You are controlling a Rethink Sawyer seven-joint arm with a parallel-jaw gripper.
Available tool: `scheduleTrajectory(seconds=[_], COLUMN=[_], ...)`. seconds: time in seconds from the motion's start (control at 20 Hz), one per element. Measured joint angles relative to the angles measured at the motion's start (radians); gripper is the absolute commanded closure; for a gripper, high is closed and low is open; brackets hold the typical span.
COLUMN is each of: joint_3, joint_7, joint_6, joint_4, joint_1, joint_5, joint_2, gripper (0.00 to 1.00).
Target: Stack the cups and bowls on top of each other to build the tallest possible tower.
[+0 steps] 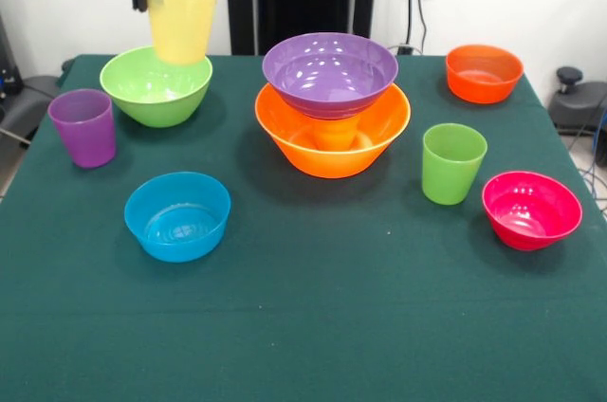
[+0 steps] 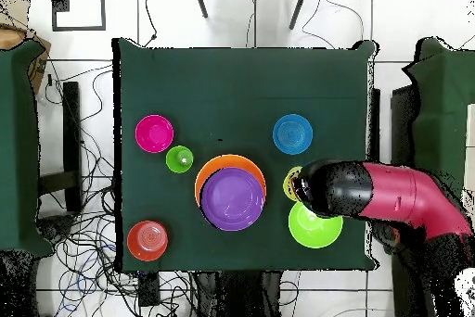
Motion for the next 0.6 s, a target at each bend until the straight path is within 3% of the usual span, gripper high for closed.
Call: scheduleTrajectory(seconds=[0.6], joint_3=[-0.007], joint_7=[0.0], joint_6=[0.004], joint_4=[0.009], joint_1=[0.052], joint_5=[0.019], joint_2=[-0.087], gripper=[1.0])
